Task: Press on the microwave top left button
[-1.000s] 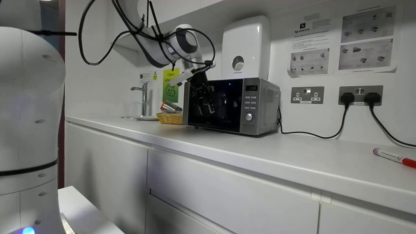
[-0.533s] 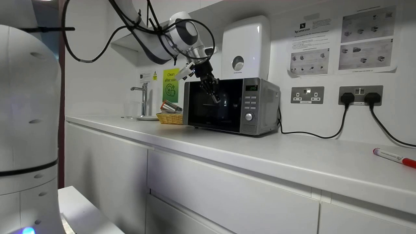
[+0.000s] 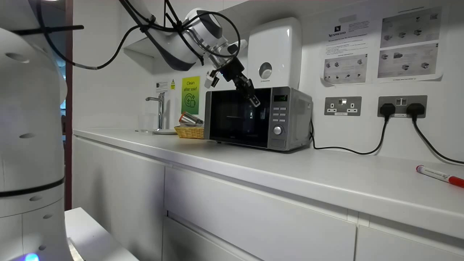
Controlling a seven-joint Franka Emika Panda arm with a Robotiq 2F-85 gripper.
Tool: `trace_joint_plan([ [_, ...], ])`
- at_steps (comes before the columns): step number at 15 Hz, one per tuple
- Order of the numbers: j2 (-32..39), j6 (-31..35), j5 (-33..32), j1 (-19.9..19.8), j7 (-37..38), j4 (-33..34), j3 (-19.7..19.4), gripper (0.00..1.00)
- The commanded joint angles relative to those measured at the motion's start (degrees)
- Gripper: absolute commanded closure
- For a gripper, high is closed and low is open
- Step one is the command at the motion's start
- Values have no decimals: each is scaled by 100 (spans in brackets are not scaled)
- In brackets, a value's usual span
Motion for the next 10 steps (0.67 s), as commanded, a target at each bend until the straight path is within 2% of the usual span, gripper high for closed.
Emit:
trace_joint_plan([
  [1,-34,563,60,63,595,-172,-98,100],
  [5,39,1211,34,-27,858,-209,-58,100],
  [10,182,1412,39,-131,932,-114,-177,100],
])
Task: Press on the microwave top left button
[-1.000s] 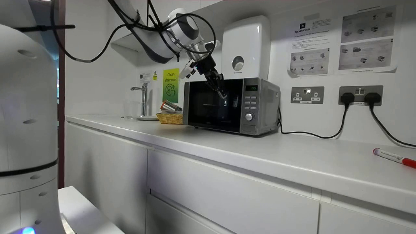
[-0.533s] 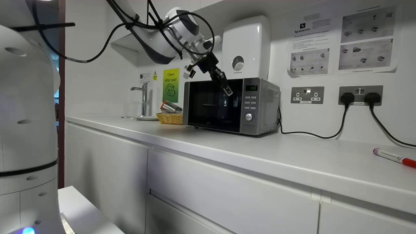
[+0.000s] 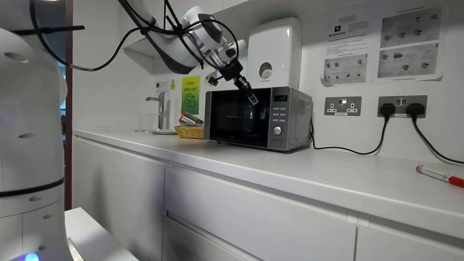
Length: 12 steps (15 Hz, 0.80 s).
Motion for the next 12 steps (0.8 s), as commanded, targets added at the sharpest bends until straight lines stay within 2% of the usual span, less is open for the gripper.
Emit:
trace_joint_plan([
  [1,166,282,24,-102,85,73,-136,100],
  [6,471,367,283,42,-101,256,-445,100],
  [12,858,316,658,179,-299,654,-585,100],
])
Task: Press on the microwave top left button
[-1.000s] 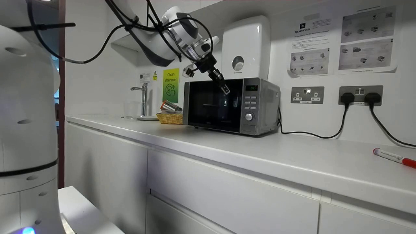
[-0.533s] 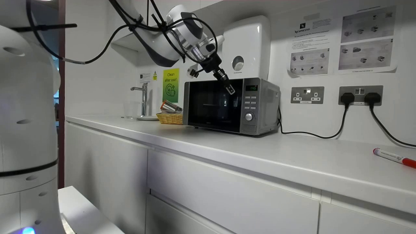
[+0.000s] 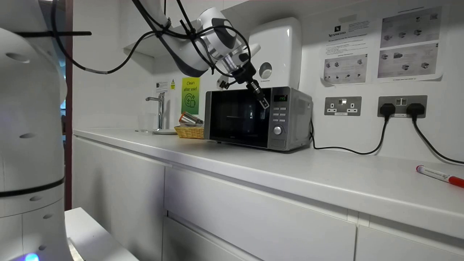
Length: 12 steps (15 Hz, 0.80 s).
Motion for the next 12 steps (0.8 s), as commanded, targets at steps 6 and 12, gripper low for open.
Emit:
trace_joint_plan([
  [6,570,54,603,109,-514,676,-112,100],
  [12,724,32,915,98,-727,818,-127,100],
])
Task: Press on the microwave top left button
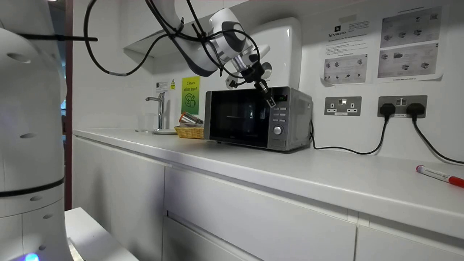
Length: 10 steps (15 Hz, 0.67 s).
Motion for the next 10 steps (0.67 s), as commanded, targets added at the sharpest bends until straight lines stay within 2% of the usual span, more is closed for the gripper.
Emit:
trace_joint_plan([
  [1,206,32,252,59,-246,226,-83,100],
  [10,273,14,372,49,-322,277,-92,100],
])
